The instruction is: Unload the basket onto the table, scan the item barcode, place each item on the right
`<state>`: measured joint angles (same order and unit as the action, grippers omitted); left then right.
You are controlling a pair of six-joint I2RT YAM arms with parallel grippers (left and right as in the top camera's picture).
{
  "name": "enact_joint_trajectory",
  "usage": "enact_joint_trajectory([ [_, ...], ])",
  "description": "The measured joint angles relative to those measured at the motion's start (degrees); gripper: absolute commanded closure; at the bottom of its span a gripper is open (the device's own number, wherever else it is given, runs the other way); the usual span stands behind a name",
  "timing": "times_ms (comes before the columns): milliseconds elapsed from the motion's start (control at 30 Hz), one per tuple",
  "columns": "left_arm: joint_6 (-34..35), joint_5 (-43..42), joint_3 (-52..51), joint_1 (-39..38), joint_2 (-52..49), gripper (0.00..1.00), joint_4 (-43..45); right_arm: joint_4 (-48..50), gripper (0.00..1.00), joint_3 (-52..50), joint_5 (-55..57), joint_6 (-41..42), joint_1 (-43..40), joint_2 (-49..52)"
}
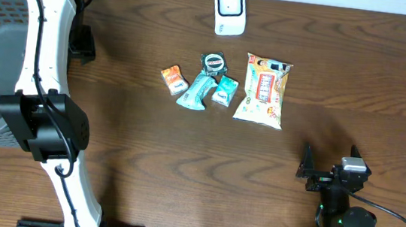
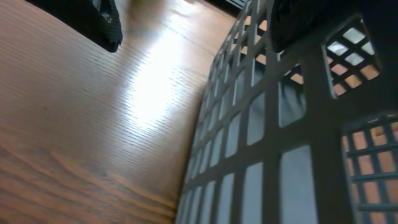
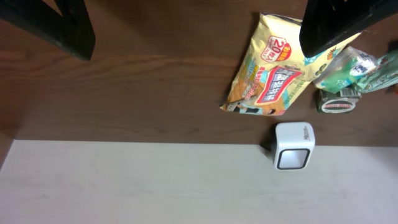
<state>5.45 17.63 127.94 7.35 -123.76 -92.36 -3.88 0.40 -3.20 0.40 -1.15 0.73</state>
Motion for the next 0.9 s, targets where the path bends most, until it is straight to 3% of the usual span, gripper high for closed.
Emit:
enact_joint_trajectory([
  [267, 3.1, 1.0, 0.0, 0.0, -0.1, 0.25, 0.0, 0.0, 0.01, 0.0, 0.0, 0.0, 0.0, 0.0],
  [633, 2.0, -8.8, 0.0, -0.3, 0.8, 0.28, 0.0, 0.0, 0.01, 0.0, 0.0, 0.0, 0.0, 0.0],
  [900, 2.0, -11.8, -0.4, -3.0, 12.4, 0.28, 0.0, 0.0, 0.01, 0.0, 0.0, 0.0, 0.0, 0.0],
])
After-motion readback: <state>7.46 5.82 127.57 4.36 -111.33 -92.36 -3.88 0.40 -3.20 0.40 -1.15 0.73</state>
